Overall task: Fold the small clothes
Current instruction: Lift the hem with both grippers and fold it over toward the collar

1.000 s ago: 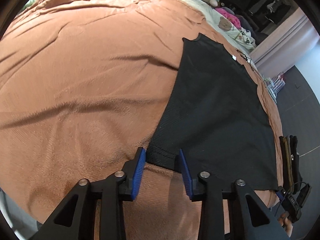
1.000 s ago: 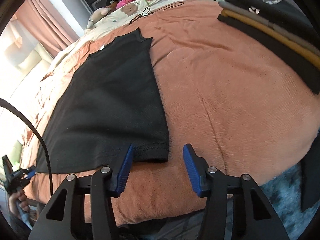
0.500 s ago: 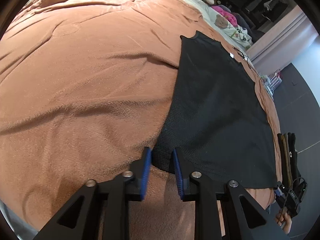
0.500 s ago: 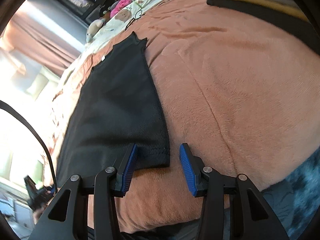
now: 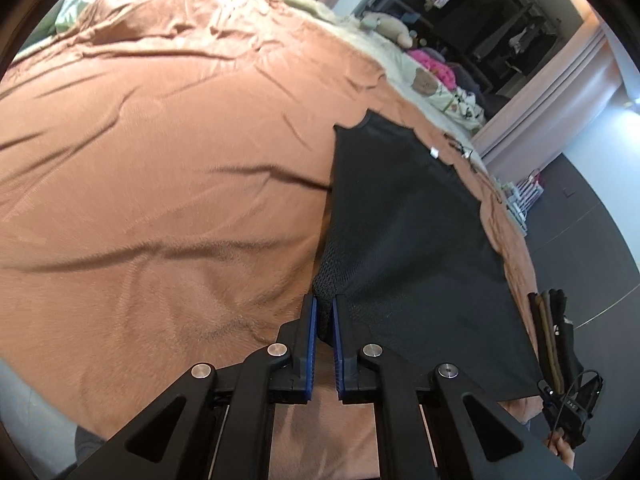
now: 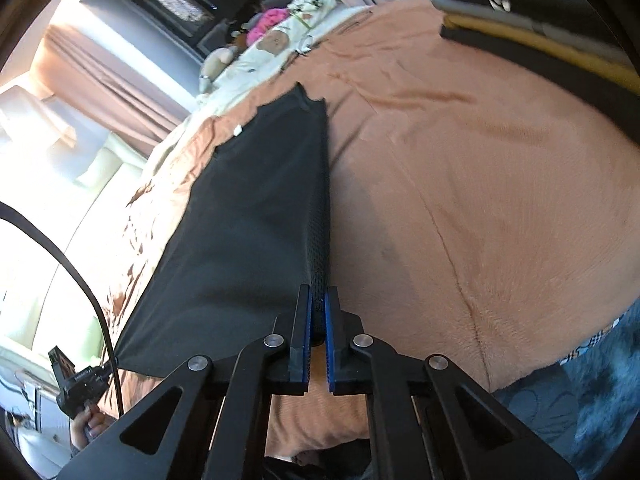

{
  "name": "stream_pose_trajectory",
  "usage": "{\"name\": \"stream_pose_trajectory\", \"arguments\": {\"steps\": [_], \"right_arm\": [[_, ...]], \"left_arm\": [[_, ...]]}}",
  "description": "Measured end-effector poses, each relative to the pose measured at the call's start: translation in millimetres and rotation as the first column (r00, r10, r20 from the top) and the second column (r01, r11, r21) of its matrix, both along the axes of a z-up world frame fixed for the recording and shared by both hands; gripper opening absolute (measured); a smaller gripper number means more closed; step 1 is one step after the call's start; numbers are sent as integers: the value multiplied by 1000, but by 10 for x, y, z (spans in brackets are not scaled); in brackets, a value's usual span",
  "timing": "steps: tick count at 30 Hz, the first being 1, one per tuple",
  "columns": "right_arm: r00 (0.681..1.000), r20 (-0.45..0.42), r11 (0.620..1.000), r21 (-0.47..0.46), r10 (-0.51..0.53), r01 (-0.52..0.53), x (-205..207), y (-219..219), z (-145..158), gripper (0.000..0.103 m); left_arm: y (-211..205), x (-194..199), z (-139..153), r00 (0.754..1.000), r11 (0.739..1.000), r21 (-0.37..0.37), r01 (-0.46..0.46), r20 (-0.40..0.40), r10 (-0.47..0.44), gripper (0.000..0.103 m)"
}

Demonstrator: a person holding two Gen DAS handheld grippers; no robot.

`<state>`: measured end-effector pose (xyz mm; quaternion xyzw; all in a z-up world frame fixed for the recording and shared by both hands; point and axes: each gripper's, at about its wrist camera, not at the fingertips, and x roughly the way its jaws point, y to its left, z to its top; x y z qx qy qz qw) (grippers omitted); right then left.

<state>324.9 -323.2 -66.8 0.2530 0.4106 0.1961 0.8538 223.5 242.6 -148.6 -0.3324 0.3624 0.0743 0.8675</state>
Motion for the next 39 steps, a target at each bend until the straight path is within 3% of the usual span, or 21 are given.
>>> {"name": "stream_pose_trajectory", "arguments": {"steps": [27, 39], "right_arm": [[988, 135, 997, 17, 72, -75, -885, -400, 105, 2], [981, 179, 995, 50, 77, -87, -992, -558, 115, 2]], "left_arm": [[-490, -1271, 237, 995, 1000, -11, 6, 102, -5, 7], [-570, -1605, 337, 988, 1000, -8, 18, 151, -17, 7]]}}
